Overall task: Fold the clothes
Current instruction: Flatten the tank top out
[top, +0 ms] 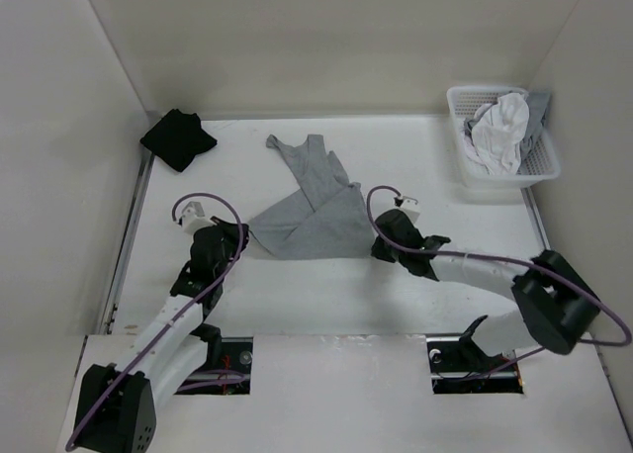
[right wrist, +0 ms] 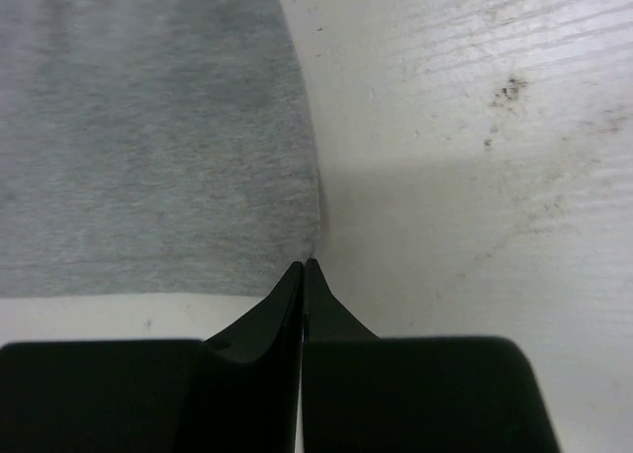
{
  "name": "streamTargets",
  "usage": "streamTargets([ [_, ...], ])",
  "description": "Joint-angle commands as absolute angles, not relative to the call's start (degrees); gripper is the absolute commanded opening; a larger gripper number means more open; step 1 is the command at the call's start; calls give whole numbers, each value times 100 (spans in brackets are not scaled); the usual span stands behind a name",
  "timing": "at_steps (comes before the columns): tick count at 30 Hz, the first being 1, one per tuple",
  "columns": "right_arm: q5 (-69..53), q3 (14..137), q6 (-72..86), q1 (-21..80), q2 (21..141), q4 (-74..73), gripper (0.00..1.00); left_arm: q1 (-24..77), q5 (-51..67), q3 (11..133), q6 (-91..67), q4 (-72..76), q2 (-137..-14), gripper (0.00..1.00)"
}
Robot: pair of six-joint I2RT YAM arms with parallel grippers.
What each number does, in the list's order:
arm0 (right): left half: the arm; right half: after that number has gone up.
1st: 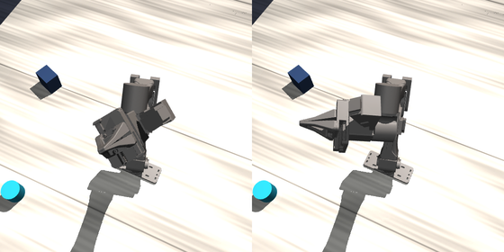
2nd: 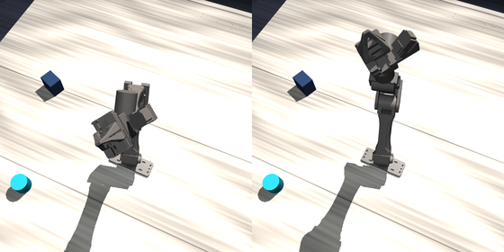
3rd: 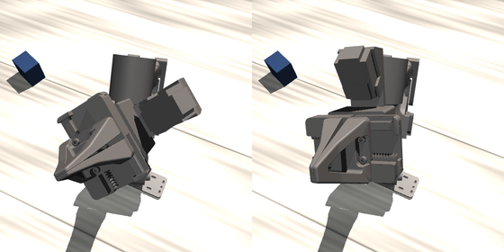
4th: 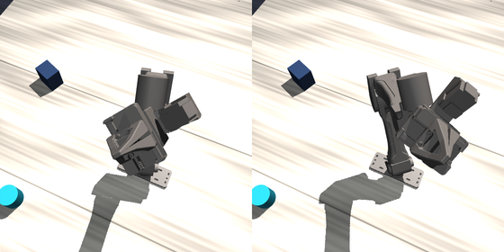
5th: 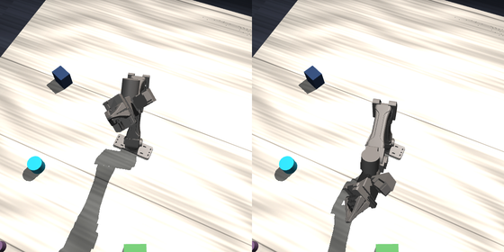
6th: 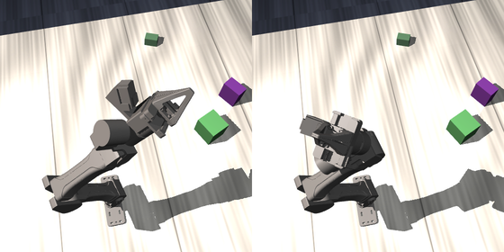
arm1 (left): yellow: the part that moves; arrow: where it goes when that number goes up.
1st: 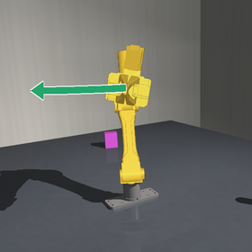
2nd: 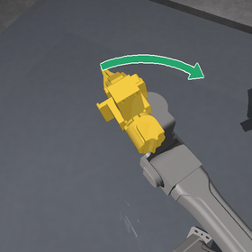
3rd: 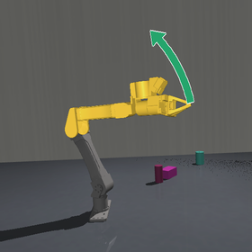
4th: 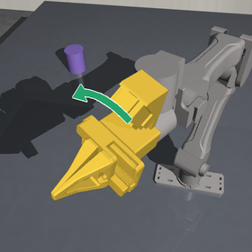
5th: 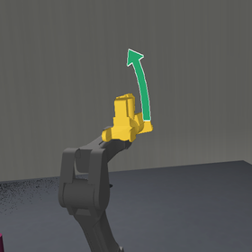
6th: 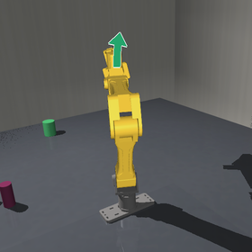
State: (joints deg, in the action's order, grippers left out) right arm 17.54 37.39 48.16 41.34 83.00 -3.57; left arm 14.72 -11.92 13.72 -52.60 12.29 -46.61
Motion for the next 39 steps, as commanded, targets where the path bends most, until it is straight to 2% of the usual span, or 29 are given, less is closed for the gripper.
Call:
streamTargets([
  [1, 2328, 3902, 4606, 4381, 7201, -675, 0, 1463, -1169, 1976, -5247, 1170, -4264, 2],
  [6, 3250, 5129, 4053, 4986, 5215, -2580, 0, 1586, -1344, 3144, -5431, 178, -3237, 2],
  [9, 3917, 6438, 3526, 5469, 4756, -3443, 0, 1691, -1642, 4040, -5370, -271, -2866, 2],
  [15, 5343, 9268, 1779, 6490, 5263, -3788, 1, 1718, -2241, 5798, -4818, -334, -3092, 1],
  [23, 5133, 11380, 238, 6578, 6362, -3051, 0, 1657, -2381, 7961, -4229, -439, -4085, 1],
  [27, 4406, 11225, 333, 5755, 6758, -2839, 0, 1709, -2399, 8236, -3991, -378, -4639, 1],
  [31, 2817, 10531, 1219, 4235, 7214, -2769, 0, 1499, -2400, 7613, -4025, -159, -5403, 1],
  [34, 1858, 10502, 1607, 3303, 7837, -2523, 0, 1025, -2198, 7409, -4305, 140, -6316, 1],
  [36, 1487, 10957, 1652, 2941, 8487, -2487, 0, 779, -2005, 7671, -4517, 202, -6984, 1],
  [39, 1293, 12308, 1582, 2747, 9542, -2785, 0, 629, -1811, 8504, -4492, 97, -7819, 1],
])
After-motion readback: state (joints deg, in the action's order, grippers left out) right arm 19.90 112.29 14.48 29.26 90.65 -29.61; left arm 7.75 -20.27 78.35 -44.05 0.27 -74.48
